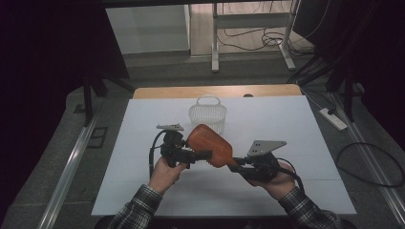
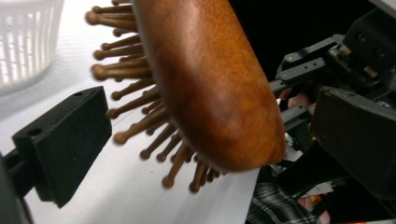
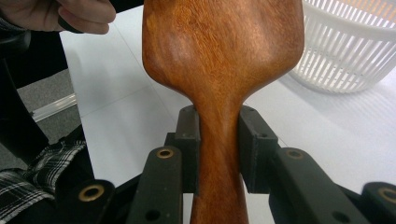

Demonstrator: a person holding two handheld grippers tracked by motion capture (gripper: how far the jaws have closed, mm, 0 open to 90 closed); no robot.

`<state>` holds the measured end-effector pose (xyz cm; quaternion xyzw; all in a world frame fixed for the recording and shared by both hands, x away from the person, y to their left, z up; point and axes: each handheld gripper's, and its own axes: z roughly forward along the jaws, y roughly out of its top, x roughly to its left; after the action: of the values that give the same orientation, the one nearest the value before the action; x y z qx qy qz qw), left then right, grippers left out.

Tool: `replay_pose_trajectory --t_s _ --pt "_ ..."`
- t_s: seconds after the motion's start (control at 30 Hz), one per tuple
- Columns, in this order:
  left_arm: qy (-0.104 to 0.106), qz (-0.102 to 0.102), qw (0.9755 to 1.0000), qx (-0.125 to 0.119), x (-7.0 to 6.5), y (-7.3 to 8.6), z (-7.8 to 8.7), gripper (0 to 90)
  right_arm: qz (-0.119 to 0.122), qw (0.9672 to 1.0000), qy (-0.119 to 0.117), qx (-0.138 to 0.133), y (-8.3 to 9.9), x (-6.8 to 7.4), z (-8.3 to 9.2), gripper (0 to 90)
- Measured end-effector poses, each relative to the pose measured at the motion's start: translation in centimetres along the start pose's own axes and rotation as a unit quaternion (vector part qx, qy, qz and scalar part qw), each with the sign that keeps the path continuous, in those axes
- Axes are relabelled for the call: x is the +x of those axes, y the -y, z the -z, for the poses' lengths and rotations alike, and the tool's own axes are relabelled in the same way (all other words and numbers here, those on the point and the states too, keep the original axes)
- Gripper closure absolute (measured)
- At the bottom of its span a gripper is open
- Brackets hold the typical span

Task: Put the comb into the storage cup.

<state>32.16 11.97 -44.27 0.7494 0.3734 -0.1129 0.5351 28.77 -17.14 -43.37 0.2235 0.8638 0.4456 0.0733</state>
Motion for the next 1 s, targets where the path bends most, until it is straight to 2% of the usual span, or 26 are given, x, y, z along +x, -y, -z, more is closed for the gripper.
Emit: replay_pose_trajectory --t_s 0.2,0.33,0.47,0.57,0.63,0.77,0.9,1.0 --pt "0.006 0.007 1.0000 0.002 0.01 -0.04 -0.26 0.0 0.005 1.0000 -0.002 -0.002 -0.03 0.18 -0.09 71.5" --pt "0.002 0.010 0.9999 0.007 -0.05 -0.05 -0.44 1.3 0.010 0.9999 -0.003 -0.003 -0.05 0.31 -0.14 71.5" --pt "0.003 0.018 0.9998 0.007 -0.04 -0.03 -0.42 7.6 0.012 0.9999 -0.003 -0.004 -0.04 0.37 -0.17 71.5" --pt "0.007 0.025 0.9997 0.006 -0.03 -0.03 -0.27 16.3 0.015 0.9999 -0.001 -0.005 -0.03 0.37 -0.21 71.5" --pt "0.015 0.030 0.9994 0.005 -0.01 -0.03 -0.22 22.5 0.017 0.9999 -0.002 -0.003 0.00 0.36 -0.26 71.4" --pt "0.025 0.040 0.9989 0.006 0.13 0.03 -0.19 28.4 0.020 0.9998 -0.004 -0.002 0.01 0.34 -0.35 71.5" --pt "0.053 0.064 0.9965 -0.006 0.57 0.07 0.15 35.7 0.022 0.9997 -0.004 -0.003 0.05 0.26 -0.34 71.5" --pt "0.065 0.073 0.9952 -0.011 0.70 0.10 0.25 40.3 0.027 0.9996 -0.004 0.001 0.10 0.31 -0.49 71.6"
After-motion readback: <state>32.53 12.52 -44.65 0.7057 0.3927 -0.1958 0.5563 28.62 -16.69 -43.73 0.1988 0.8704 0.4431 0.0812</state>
